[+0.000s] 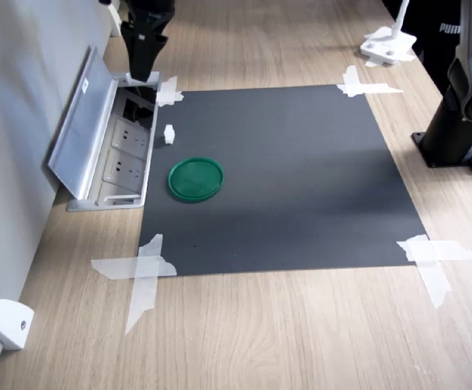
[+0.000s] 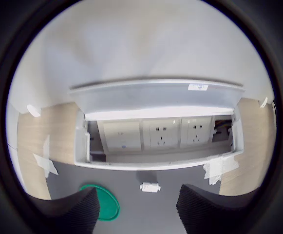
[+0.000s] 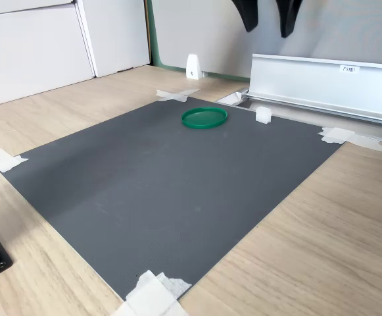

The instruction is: Grasp a white terminal and put it on the green lid.

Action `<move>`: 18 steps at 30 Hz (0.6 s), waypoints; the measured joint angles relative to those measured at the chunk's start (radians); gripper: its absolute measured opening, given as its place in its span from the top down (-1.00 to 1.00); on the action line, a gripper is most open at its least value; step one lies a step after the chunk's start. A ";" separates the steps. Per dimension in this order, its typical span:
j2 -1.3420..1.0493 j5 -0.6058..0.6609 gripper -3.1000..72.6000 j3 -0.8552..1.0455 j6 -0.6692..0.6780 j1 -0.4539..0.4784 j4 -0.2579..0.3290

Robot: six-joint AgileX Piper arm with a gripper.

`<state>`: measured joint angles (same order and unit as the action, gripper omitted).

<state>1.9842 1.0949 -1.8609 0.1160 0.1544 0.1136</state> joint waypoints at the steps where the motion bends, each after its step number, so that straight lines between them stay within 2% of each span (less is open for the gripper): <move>1: 0.011 0.007 -0.88 0.000 0.001 0.000 0.000; 11: 0.090 0.020 -0.88 -0.002 0.001 0.000 -0.040; 18: 0.138 -0.008 -0.88 -0.002 0.001 0.000 -0.045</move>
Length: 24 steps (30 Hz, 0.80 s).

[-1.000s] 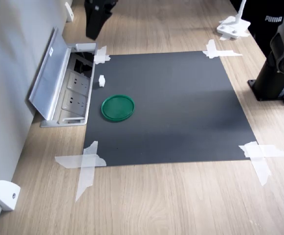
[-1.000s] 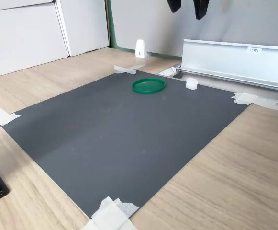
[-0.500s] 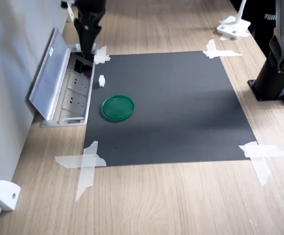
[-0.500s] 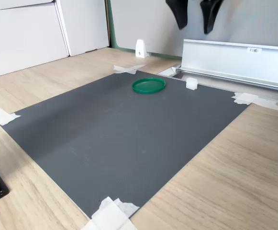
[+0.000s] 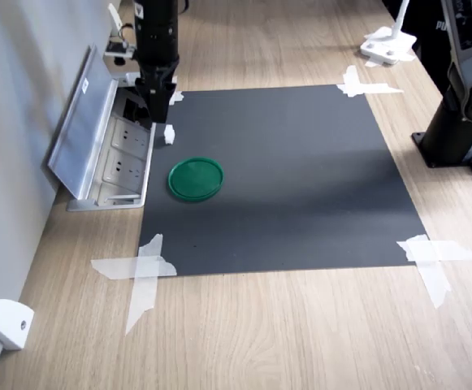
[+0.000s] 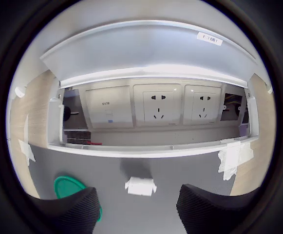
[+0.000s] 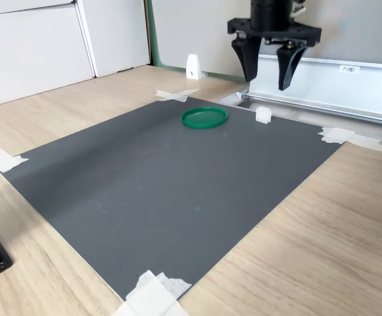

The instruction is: Grasp a white terminal and put it on the green lid.

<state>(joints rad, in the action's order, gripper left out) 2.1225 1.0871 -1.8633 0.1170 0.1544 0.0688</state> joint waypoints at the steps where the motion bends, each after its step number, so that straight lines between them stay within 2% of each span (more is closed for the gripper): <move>1: 0.006 -0.002 -0.88 0.000 0.000 0.000 0.000; 13: 0.085 -0.024 -0.88 0.000 0.001 0.000 0.030; 24: 0.107 -0.025 -0.85 0.000 0.004 0.000 0.033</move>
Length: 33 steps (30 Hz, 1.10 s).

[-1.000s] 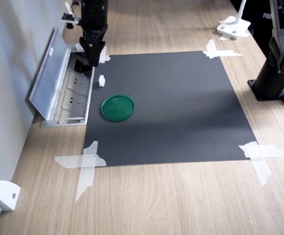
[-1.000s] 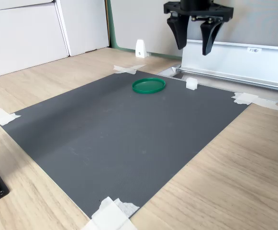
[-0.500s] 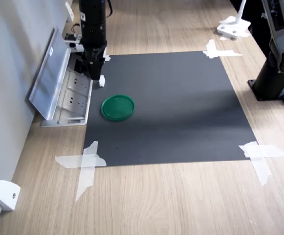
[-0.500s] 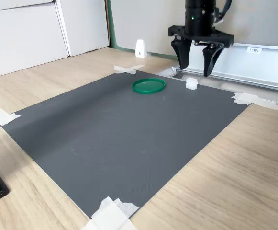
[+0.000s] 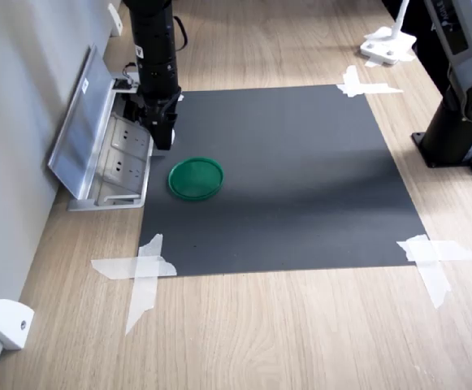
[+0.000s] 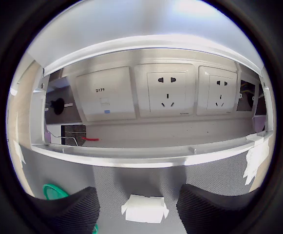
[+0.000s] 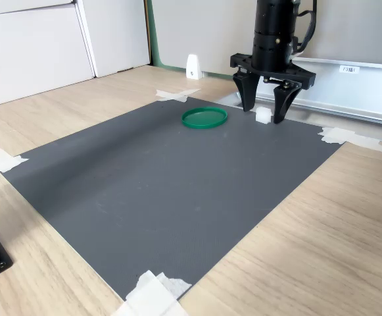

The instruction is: Grasp a white terminal and put it on the green lid.

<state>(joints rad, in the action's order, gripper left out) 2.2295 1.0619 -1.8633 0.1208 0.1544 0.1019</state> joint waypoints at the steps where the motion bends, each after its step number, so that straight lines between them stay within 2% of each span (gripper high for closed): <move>1: 0.000 0.000 -0.84 0.000 0.002 0.000 0.000; 6: 0.000 0.001 -0.67 0.000 0.003 0.000 0.000; 16: 0.000 0.003 0.06 0.000 0.002 0.000 0.000; 24: -0.001 0.004 0.08 0.000 0.034 0.000 0.000; 29: -0.039 0.024 0.08 0.000 0.144 -0.004 0.014; 33: -0.111 0.033 0.08 0.000 0.280 -0.057 -0.033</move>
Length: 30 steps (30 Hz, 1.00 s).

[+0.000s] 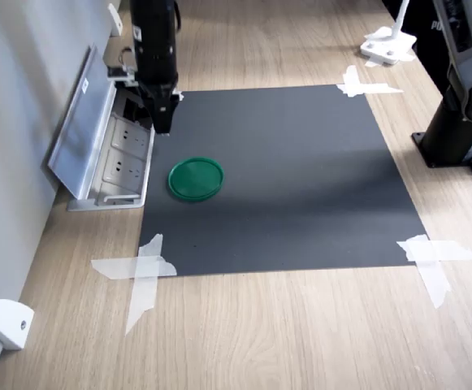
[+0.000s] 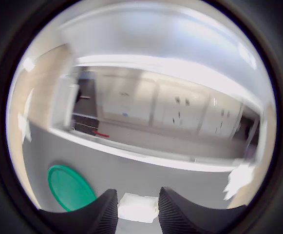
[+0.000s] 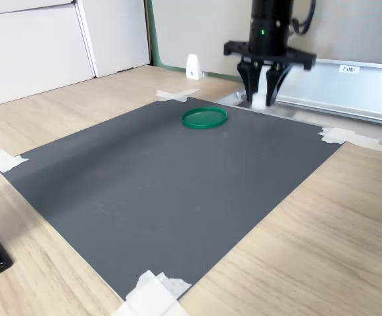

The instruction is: Grasp a white terminal and put it on the green lid.

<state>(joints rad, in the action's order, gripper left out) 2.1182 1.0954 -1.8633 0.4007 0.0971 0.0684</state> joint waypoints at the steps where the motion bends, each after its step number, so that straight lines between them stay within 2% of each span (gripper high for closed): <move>1: -0.013 0.004 0.08 0.000 0.025 -0.025 -0.018; 4: -0.048 0.026 0.08 0.004 0.062 -0.103 -0.052; 12: -0.115 -0.021 0.08 0.214 0.112 -0.224 -0.060; 18: -0.140 -0.118 0.08 0.335 0.123 -0.233 -0.074; 25: -0.143 -0.185 0.08 0.350 0.123 -0.233 -0.129; 30: -0.136 -0.191 0.08 0.350 0.130 -0.233 -0.137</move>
<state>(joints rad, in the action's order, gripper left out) 1.9819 0.9040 -1.5130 0.5311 -0.1363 -0.0682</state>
